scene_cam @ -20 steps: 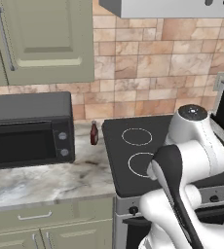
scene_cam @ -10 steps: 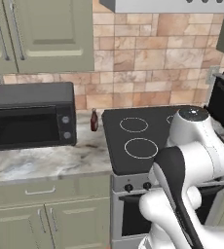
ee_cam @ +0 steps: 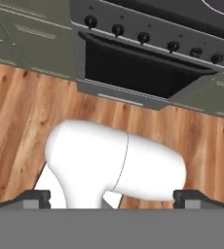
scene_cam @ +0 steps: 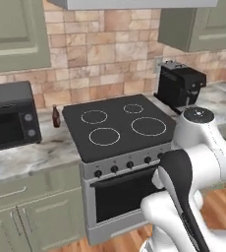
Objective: Collect the turmeric, ketchup, and shaker from the cabinet and place them next to the stove.
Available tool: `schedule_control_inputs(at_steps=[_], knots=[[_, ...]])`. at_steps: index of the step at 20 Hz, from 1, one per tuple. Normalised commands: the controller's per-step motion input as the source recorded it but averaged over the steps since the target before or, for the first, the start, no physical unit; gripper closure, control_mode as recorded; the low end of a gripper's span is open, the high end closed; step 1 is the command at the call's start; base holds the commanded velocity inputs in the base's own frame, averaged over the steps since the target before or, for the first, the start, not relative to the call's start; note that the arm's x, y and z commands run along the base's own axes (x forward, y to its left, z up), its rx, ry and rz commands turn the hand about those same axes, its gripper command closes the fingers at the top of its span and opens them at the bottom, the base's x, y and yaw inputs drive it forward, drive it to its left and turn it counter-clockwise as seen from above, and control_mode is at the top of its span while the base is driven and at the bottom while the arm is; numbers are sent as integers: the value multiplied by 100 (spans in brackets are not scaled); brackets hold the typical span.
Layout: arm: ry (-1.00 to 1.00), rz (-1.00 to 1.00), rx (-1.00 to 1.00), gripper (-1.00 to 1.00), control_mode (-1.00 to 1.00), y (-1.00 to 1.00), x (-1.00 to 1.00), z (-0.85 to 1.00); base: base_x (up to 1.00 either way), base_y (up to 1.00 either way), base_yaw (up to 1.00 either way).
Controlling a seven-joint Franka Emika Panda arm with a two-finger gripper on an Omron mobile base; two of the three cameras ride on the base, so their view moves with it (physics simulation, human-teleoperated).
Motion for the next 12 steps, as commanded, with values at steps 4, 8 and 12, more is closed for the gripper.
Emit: schedule_control_inputs(at_steps=[4,8,12], knots=[[0,0,0,-100,100,0,0,0,-13,0,-73],[0,0,0,-100,100,0,0,0,-6,0,-75],[0,0,0,-100,100,0,0,0,0,-38,-61]])
